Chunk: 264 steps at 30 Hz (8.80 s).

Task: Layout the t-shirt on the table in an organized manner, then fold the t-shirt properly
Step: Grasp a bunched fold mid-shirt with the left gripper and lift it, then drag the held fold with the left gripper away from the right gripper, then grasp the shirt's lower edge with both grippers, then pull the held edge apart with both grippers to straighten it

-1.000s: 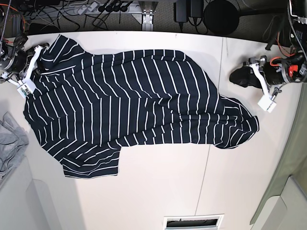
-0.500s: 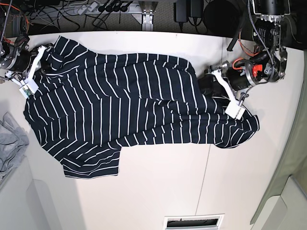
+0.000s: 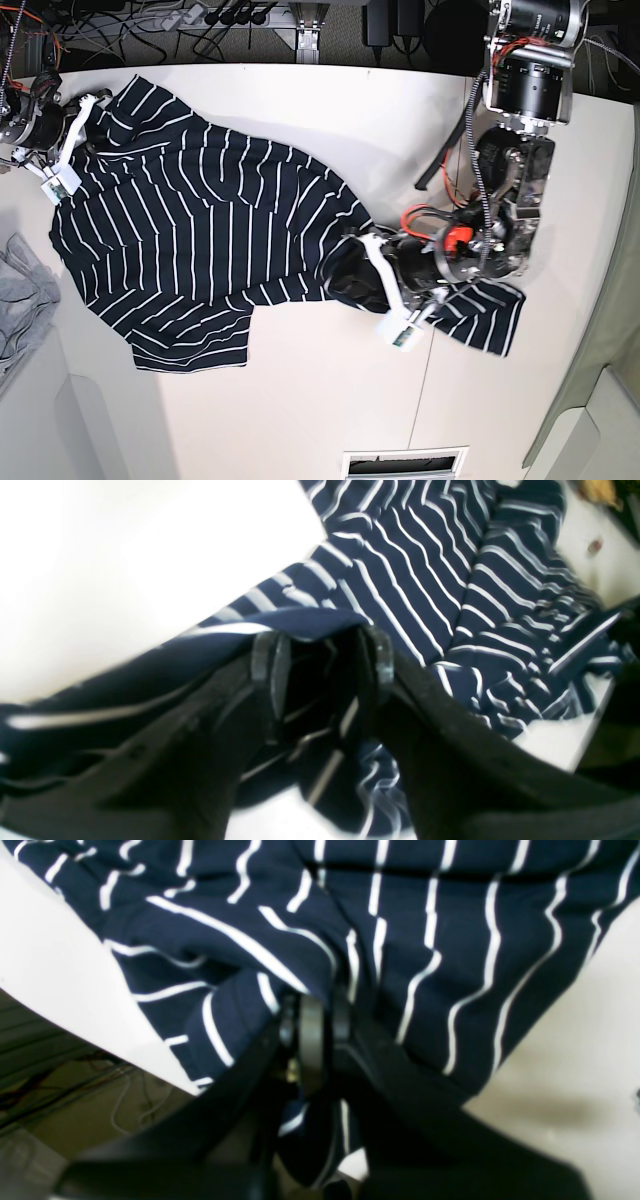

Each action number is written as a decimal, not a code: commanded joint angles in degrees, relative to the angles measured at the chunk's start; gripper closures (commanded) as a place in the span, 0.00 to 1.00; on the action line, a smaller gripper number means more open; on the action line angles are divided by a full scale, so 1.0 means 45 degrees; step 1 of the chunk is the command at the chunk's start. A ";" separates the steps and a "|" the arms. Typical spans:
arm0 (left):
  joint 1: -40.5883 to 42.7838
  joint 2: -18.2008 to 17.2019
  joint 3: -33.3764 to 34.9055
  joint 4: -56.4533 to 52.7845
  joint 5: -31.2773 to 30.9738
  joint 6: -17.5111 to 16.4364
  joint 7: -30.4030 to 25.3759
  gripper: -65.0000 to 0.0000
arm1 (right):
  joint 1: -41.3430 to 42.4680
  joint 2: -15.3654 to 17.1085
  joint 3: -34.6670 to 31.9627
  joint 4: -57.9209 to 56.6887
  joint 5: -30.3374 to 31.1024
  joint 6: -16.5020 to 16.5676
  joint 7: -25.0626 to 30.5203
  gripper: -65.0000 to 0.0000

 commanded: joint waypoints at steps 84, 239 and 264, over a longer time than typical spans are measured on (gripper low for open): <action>0.1841 -0.3065 -0.3682 0.2283 -0.2739 -0.0427 0.2487 1.00 | 0.0097 0.0044 0.0131 -0.0248 -0.0588 0.0034 0.0034 1.00; -0.1865 -0.4580 -0.0117 -0.8378 0.2050 0.0835 -0.2001 0.91 | 0.7101 -0.3279 -0.0767 -0.8456 -0.3915 -0.1501 0.4104 1.00; -0.0918 -0.6824 -0.0131 -0.3026 -0.3502 -0.0918 0.0350 0.86 | 0.4333 -0.2006 0.3750 -0.2657 0.0277 -0.0797 -0.0185 1.00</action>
